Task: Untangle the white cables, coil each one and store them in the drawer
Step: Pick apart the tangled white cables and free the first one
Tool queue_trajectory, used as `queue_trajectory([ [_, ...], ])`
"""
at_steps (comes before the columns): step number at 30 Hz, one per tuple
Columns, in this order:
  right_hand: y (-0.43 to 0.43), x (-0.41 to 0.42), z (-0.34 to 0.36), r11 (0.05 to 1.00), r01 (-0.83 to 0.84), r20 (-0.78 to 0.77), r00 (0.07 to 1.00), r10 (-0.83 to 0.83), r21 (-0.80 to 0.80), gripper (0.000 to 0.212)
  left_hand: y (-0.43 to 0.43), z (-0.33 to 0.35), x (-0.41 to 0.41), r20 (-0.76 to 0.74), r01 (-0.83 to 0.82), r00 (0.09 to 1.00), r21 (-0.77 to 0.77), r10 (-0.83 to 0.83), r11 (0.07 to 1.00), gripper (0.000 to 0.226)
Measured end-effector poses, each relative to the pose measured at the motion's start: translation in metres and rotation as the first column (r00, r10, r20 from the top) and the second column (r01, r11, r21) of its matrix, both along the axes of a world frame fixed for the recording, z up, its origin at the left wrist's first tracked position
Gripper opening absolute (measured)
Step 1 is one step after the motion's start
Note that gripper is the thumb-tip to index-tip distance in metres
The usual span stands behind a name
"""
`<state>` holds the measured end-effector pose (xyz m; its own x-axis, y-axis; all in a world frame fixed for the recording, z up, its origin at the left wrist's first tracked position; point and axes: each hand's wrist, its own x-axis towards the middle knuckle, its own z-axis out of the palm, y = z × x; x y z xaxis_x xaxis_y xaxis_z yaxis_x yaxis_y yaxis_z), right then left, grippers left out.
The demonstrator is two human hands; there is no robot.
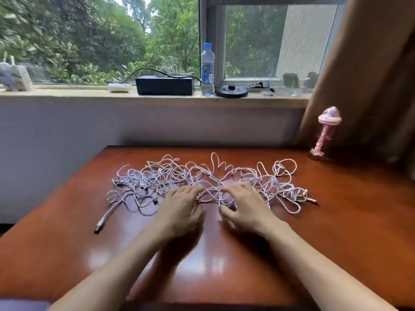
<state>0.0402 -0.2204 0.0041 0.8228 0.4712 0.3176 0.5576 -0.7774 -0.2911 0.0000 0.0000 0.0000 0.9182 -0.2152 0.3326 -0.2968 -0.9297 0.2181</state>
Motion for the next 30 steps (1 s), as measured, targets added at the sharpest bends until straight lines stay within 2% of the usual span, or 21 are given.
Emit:
queue_trajectory([
  [5,0.010,0.021,-0.020,0.999,0.036,0.170,0.985,-0.037,0.008,0.032,0.008,-0.020,0.029,0.136,0.075,0.988,-0.007,-0.074,0.997,0.030],
  [8,0.017,0.035,-0.030,0.999,0.034,0.221,0.974,-0.042,0.041,0.025,0.009,-0.026,0.052,0.223,0.070,0.973,-0.046,-0.058,0.996,0.012],
  [11,0.020,0.051,-0.033,0.995,0.026,0.261,0.964,-0.049,0.093,0.016,0.006,-0.030,0.068,0.228,0.052,0.973,-0.138,-0.020,0.989,0.009],
  [15,0.024,0.067,-0.031,0.991,0.008,0.293,0.955,-0.047,0.132,0.012,0.006,-0.034,0.078,0.230,0.076,0.973,-0.218,-0.025,0.973,0.005],
  [19,0.021,0.074,-0.034,0.984,-0.030,0.271,0.962,-0.018,0.174,0.012,0.014,-0.026,0.083,0.236,0.133,0.971,-0.372,-0.045,0.919,0.022],
  [21,0.020,0.073,-0.035,0.980,-0.033,0.254,0.967,-0.018,0.198,0.012,0.015,-0.020,0.080,0.245,0.145,0.969,-0.427,-0.040,0.893,0.015],
  [24,0.022,0.069,-0.031,0.974,-0.010,0.278,0.959,-0.055,0.228,0.011,0.011,-0.011,0.073,0.323,0.144,0.946,-0.492,0.026,0.859,0.040],
  [30,0.020,0.063,-0.015,0.929,-0.077,0.411,0.908,-0.086,0.363,0.016,0.002,0.008,0.063,0.507,0.232,0.858,-0.527,0.084,0.818,0.020],
])
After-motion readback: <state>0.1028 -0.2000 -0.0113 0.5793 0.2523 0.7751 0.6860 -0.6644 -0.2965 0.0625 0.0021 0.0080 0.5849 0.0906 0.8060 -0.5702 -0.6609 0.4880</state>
